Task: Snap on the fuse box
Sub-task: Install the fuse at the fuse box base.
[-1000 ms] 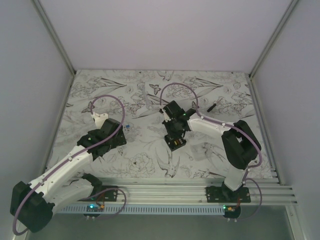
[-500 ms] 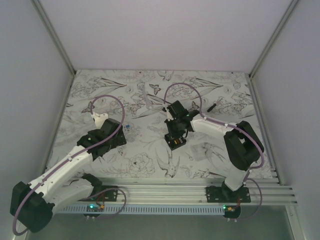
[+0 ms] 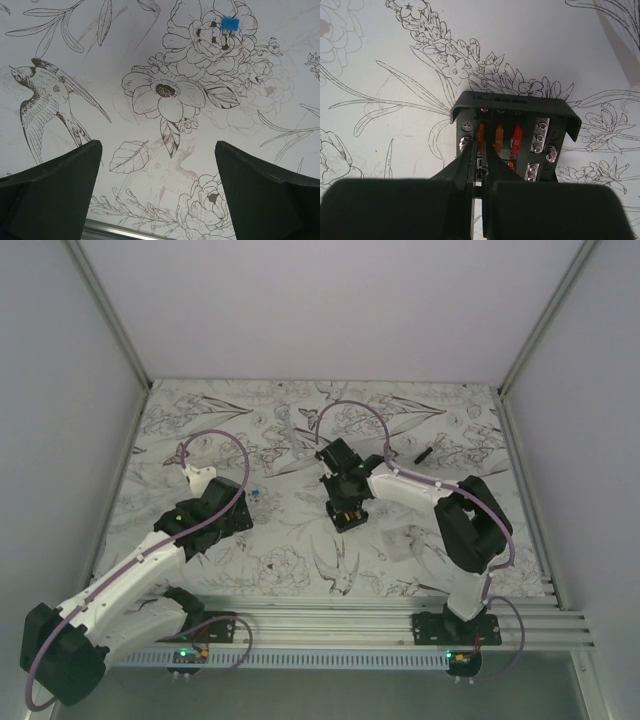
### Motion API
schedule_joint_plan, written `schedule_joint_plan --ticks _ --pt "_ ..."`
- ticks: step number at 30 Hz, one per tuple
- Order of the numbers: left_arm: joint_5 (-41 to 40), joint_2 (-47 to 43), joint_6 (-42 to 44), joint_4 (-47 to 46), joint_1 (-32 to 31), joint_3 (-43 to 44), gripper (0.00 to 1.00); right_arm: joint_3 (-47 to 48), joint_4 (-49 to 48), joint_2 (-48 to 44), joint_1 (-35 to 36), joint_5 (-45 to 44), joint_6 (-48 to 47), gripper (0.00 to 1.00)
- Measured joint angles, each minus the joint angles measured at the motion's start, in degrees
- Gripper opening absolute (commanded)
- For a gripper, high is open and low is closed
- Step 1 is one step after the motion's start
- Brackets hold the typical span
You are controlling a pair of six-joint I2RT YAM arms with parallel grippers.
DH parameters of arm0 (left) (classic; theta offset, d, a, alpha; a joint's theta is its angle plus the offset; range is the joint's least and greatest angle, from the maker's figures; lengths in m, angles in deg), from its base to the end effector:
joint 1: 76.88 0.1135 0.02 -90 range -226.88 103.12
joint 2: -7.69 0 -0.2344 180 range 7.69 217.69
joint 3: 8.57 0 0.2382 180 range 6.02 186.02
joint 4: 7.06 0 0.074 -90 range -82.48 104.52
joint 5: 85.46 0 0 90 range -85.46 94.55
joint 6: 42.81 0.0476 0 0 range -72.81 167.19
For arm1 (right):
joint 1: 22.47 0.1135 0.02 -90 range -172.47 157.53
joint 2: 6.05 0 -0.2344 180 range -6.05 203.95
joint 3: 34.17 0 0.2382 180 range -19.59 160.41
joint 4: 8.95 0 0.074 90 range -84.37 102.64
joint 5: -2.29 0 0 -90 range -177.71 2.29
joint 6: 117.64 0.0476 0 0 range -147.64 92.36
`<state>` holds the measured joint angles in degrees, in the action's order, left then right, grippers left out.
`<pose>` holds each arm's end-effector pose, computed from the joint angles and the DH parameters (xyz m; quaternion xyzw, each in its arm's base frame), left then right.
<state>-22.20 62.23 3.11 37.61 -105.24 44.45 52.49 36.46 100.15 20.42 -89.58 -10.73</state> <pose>0.1886 -0.0775 0.2140 -0.2089 0.8824 -0.0414 0.4196 0.2658 0.2448 0.1488 -0.2160 0.9519 0.0943 0.1959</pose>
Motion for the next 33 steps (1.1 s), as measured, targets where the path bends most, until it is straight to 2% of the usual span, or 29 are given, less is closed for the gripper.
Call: schedule_joint_plan --ticks 2,4,14,19,33 --pt "0.09 -0.09 0.0 0.0 0.0 0.0 1.0 0.0 0.02 -0.13 0.44 -0.63 -0.11 0.18" --pt "0.09 -0.24 0.0 0.02 0.0 0.0 1.0 -0.11 0.0 -0.31 0.96 -1.53 -0.28 0.23" --pt "0.13 -0.33 0.0 0.02 0.0 0.0 1.0 -1.75 3.17 -3.37 3.89 -5.29 -1.57 0.33" --pt "0.13 -0.57 0.0 0.02 0.0 0.0 1.0 -2.03 2.62 -5.64 4.57 -6.82 -2.14 0.33" --pt "0.15 -0.57 0.0 0.04 0.04 0.0 1.0 -2.1 -0.33 -4.22 4.61 -9.29 -3.26 0.19"
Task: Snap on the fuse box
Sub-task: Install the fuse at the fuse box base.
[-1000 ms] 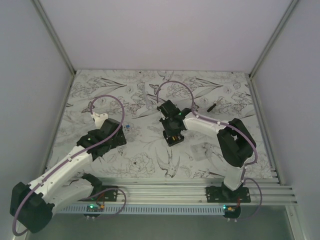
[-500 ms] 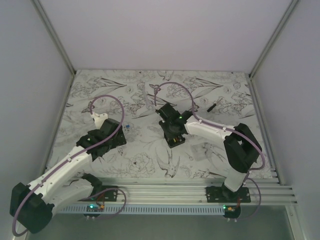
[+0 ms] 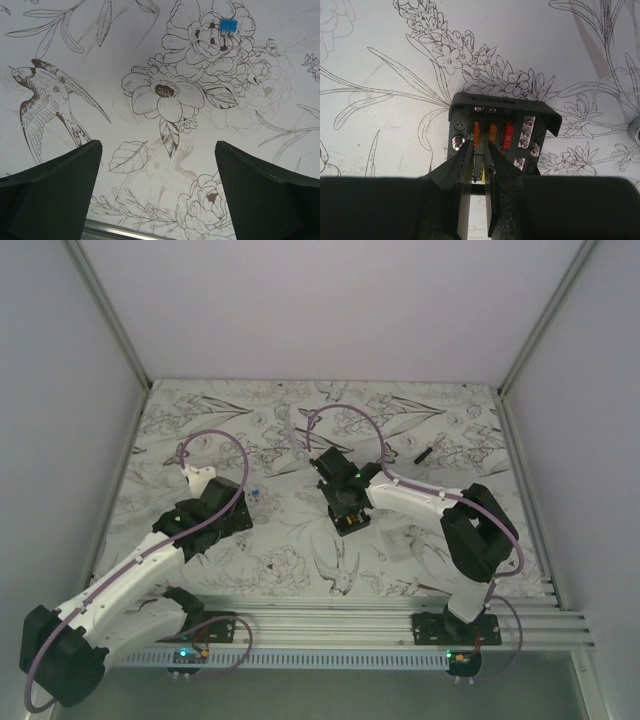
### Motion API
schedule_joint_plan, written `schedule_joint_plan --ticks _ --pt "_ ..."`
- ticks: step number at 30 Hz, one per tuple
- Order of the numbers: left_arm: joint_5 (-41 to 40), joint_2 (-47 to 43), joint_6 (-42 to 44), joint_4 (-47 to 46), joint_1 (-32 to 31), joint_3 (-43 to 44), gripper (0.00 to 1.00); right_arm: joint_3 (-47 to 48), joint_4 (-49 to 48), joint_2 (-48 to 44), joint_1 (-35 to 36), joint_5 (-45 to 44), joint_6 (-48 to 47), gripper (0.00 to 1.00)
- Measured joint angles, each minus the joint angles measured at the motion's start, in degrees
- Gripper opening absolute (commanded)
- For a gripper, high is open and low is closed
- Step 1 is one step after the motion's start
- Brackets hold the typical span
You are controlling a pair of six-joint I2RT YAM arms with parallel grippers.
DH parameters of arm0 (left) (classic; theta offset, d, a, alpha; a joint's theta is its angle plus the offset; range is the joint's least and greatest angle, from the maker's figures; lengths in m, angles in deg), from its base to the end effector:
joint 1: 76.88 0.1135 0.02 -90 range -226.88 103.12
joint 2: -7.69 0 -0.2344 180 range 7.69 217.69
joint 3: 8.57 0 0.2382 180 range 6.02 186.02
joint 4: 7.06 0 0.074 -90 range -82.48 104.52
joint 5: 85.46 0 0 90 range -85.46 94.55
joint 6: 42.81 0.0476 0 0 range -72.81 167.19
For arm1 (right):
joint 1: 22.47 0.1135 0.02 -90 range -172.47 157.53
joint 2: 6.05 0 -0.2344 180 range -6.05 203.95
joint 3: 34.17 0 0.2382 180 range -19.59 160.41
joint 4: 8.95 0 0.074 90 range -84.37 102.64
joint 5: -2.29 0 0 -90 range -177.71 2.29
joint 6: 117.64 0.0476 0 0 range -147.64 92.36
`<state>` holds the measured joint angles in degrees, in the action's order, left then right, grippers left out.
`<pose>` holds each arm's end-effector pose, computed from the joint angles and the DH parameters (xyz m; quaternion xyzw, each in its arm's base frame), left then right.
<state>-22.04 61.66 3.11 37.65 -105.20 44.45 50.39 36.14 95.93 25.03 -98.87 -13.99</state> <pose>0.1877 -0.0770 0.2157 -0.2095 0.8809 -0.0451 0.4221 0.2444 0.2530 0.1644 -0.2593 0.9316 0.0390 0.2516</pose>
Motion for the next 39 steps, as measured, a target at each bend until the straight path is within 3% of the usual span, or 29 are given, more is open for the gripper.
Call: schedule_joint_plan --ticks 10,14,39 --pt "-0.02 0.0 0.0 0.0 0.0 0.0 1.0 0.44 -0.31 1.6 0.0 0.13 -0.46 0.1" --pt "0.0 0.0 0.0 0.02 0.0 0.0 1.0 1.7 0.15 2.67 0.0 0.09 -0.42 0.0" --pt "0.17 0.0 0.0 0.35 0.0 0.0 1.0 17.14 7.74 14.29 -1.57 0.74 -2.36 0.0"
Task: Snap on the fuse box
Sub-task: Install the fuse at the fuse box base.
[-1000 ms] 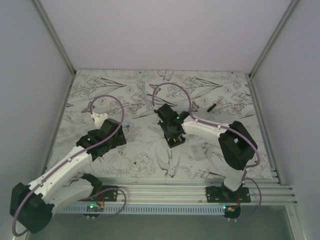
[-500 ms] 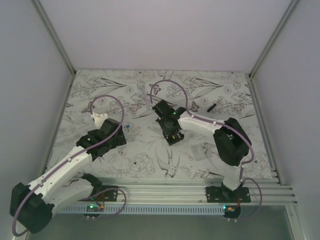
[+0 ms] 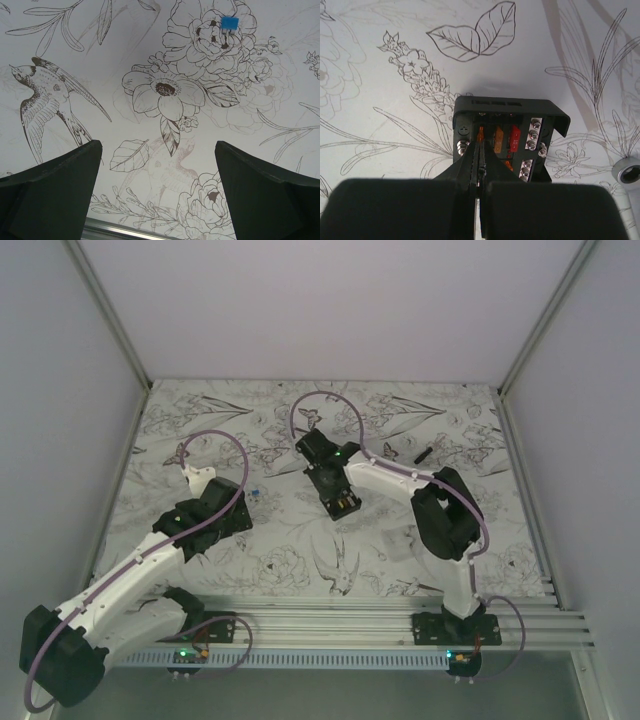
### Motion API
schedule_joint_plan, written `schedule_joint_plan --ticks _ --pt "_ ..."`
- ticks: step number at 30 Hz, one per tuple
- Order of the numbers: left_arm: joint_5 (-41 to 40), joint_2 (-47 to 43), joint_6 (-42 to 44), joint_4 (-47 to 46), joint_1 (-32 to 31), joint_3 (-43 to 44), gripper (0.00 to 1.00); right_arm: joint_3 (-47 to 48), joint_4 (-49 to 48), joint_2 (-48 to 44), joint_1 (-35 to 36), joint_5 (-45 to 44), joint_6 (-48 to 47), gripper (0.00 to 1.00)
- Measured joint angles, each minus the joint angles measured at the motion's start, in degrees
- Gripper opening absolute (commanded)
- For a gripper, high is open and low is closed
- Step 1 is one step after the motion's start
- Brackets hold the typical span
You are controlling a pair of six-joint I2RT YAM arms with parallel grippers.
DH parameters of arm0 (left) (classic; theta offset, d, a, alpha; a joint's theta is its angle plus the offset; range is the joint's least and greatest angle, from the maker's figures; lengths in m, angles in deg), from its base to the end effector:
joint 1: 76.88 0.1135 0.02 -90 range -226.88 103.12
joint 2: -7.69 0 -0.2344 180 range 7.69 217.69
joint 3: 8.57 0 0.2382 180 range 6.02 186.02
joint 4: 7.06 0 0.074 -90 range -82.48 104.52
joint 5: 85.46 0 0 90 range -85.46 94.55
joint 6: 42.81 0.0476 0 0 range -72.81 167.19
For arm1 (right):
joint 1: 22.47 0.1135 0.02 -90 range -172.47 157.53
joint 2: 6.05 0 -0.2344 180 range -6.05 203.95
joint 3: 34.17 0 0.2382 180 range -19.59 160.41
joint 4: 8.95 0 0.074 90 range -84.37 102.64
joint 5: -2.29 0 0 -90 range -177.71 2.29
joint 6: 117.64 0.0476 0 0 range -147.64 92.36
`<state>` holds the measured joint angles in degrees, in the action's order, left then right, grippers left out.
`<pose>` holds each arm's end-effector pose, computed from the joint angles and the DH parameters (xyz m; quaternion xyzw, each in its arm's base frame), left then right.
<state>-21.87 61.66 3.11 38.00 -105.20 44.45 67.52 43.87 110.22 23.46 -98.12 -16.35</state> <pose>0.1872 -0.0769 0.2152 -0.2085 0.8824 -0.0444 0.4193 0.2849 0.2819 0.1522 -0.2738 0.9376 0.0153 0.2139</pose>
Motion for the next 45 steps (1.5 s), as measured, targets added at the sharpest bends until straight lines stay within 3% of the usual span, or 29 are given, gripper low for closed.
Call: schedule_joint_plan --ticks 9,16,29,45 --pt "0.79 0.0 0.02 0.0 0.0 0.0 1.0 3.72 -0.15 3.02 0.0 -0.02 -1.49 0.0" --pt "1.11 -0.04 0.02 0.02 0.0 0.0 1.0 -1.6 -3.54 -1.05 0.24 1.07 -1.42 0.0" --pt "2.14 -0.28 0.04 0.02 0.0 0.02 1.0 -5.73 7.19 -5.55 3.96 2.82 -1.4 0.0" --pt "2.58 -0.35 0.13 0.02 0.2 0.02 1.0 3.26 15.47 1.9 4.35 1.99 -1.88 0.0"
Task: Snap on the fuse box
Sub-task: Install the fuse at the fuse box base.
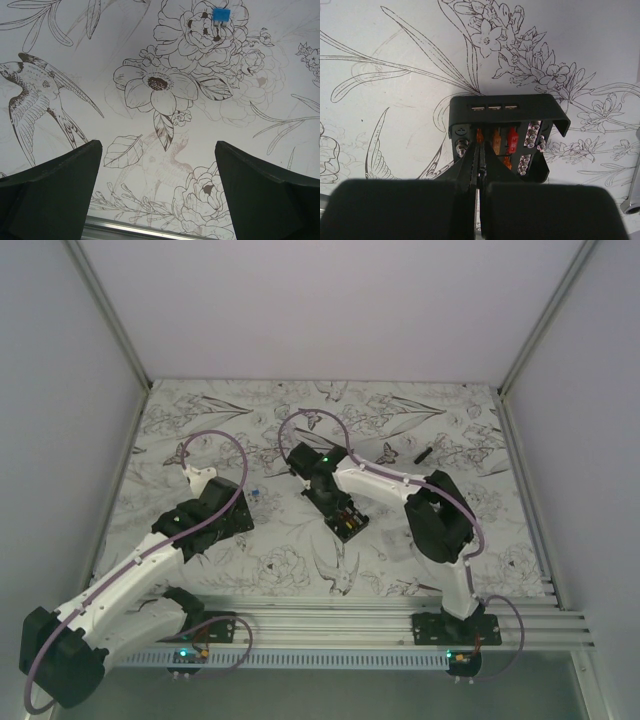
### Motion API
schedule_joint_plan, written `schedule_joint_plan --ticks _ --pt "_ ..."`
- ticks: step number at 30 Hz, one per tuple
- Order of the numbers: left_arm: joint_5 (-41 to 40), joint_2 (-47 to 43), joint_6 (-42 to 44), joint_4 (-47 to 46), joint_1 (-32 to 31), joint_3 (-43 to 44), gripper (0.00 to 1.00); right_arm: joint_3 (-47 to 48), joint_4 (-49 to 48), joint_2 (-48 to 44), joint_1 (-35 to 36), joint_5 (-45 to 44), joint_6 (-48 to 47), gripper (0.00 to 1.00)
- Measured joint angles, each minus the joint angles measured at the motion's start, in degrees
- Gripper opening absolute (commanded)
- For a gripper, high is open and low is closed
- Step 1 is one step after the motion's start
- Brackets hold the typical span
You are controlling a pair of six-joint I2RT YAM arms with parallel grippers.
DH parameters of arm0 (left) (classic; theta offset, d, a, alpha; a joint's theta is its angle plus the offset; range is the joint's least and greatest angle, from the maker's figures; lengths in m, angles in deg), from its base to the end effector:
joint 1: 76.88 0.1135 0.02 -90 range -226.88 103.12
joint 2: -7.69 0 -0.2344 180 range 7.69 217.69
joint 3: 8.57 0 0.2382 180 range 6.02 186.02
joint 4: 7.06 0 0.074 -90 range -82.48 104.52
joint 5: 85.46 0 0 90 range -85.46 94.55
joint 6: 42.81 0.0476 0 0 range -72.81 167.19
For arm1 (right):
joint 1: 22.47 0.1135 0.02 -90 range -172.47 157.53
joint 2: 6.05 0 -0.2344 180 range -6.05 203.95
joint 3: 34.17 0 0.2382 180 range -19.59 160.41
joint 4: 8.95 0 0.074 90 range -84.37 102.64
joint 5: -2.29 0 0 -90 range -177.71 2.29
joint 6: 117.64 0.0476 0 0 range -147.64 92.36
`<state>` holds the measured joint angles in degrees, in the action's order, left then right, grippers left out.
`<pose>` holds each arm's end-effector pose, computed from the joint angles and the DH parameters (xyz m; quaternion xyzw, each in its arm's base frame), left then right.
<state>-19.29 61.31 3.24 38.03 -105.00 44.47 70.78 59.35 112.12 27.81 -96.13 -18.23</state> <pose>0.1866 -0.0779 0.2157 -0.2019 0.8868 -0.0625 0.4110 0.2485 0.2881 0.1459 -0.3422 0.9339 -0.0268 0.1004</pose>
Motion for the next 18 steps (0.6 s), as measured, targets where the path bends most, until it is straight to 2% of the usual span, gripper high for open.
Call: schedule_joint_plan --ticks 6,18 --pt "0.0 -0.02 0.04 0.0 0.0 0.0 1.0 -1.07 -0.9 -0.42 0.24 -0.7 0.09 0.0" --pt "0.17 -0.66 0.04 0.0 0.0 0.0 1.0 -12.11 -12.41 -7.23 0.28 -1.22 1.46 0.0"
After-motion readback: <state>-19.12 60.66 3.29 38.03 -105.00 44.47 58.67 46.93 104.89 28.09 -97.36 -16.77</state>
